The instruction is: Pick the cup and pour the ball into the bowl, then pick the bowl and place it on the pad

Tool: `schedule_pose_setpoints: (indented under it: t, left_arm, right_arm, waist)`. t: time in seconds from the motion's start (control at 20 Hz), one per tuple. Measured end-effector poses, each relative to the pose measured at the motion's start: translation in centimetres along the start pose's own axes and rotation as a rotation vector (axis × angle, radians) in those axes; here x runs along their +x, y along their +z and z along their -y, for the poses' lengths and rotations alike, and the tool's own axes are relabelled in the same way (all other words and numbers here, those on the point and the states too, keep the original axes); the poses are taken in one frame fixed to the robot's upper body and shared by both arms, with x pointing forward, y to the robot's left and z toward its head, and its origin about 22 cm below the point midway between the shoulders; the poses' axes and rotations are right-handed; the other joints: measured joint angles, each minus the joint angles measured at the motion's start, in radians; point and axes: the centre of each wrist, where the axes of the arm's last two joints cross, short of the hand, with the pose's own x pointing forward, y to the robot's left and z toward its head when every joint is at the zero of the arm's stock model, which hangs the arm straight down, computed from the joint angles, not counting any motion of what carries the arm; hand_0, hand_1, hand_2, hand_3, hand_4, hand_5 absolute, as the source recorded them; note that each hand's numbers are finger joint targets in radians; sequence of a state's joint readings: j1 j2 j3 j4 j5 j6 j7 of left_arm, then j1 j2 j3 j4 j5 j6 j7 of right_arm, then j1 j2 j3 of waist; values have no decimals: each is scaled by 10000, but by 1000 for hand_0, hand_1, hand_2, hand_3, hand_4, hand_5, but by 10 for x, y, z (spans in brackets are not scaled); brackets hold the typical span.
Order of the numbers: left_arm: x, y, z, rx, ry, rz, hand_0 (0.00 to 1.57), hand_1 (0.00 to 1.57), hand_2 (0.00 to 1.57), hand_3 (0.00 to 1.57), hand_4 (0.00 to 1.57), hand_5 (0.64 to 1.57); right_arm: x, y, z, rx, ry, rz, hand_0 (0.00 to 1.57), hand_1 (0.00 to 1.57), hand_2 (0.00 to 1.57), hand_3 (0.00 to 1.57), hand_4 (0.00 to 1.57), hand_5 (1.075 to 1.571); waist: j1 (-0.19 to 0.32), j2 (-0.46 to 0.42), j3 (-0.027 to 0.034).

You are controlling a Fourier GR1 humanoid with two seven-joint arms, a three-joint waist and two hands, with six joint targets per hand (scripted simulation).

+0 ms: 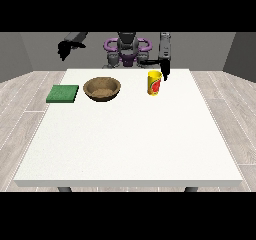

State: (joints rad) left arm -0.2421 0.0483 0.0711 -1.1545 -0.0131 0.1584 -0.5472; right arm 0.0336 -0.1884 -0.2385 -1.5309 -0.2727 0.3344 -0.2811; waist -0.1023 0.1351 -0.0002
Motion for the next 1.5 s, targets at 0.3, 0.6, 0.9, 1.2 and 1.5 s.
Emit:
schedule_pose_setpoints:
  t: [0.3,0.6,0.9,1.2,1.5]
  left_arm:
    - [-22,-11,-13,506,-347,98,613,613,0,0,0,1462]
    - [-36,-8,-9,864,-1593,391,1306,1306,1571,1571,1169,1556]
    - [-41,-9,1,939,-2746,475,1302,1302,1571,1571,1231,1548]
    - [-32,-29,18,231,-5091,-124,1321,1321,1571,1571,1223,1552]
    - [-22,-57,29,-788,-8621,227,1221,1221,1571,1456,1140,1568]
  right_arm:
    - [2,-3,12,314,-9,287,0,0,0,0,269,1570]
    - [13,-6,32,618,-106,567,0,0,0,0,218,1569]
    - [15,-2,50,451,-232,343,0,0,0,0,363,1570]
    - [24,-10,65,253,-127,-709,0,0,0,0,515,1571]
    - [27,-30,65,46,68,-1117,0,0,0,0,607,1566]
  waist:
    - [-342,387,0]
    - [-805,714,38]
    - [-853,434,64]
    - [-756,-668,32]
    - [-599,-1135,50]
